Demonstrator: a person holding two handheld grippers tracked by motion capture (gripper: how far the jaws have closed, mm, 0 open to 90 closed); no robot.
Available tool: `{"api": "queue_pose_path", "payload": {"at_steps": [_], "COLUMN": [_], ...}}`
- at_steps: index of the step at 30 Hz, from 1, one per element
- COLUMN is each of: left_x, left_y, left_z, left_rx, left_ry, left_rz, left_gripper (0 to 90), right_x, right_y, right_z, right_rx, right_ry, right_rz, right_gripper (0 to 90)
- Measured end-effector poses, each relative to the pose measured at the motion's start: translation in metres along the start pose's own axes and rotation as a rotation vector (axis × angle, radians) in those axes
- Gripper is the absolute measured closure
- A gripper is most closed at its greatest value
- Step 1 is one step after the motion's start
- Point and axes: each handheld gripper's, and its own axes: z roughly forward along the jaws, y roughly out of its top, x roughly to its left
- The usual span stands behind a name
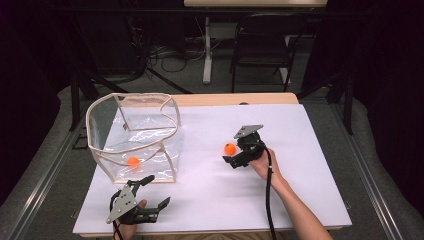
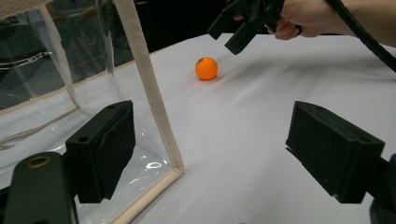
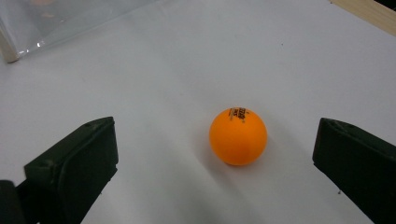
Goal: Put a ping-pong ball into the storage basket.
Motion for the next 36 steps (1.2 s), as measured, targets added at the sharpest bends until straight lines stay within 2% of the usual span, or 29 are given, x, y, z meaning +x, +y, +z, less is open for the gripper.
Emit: {"api": "queue_pose_path", "payload": {"at_steps": [14,20,22,28,32,34,36], "left_x": [0.001,0.001,0.001,0.000,0.001,0.000,0.000], "left_y": [0.000,0.000,0.000,0.000,0.000,0.001,0.001], "left_z": [0.001,0.001,0.001,0.001,-0.001,-0.001,-0.001], "left_rx": [0.000,0.000,-0.003,0.000,-0.005,-0.007,-0.009], "left_ry": [-0.010,-0.006,-0.005,-0.006,-0.005,-0.002,-0.002], "left_rz": [0.003,0.001,-0.002,0.002,0.001,0.000,0.000], "left_gripper": [15.5,15.5,15.5,15.5,15.5,15.5,15.5], "right_x": [-0.012,-0.013,-0.012,-0.011,-0.010,-0.009,-0.008], "right_y": [-0.006,-0.006,-0.006,-0.007,-0.008,-0.008,-0.008], "right_z": [0.017,0.026,0.028,0.032,0.034,0.035,0.035], "right_rx": [0.013,0.018,0.007,0.027,0.036,0.037,0.046], "right_ry": [0.003,-0.017,-0.015,-0.011,-0.011,-0.015,-0.028], "right_rz": [0.046,0.040,0.045,0.036,0.042,0.039,0.030], "right_gripper": [0.0,0.0,0.0,0.4,6.6,14.5,16.3]}}
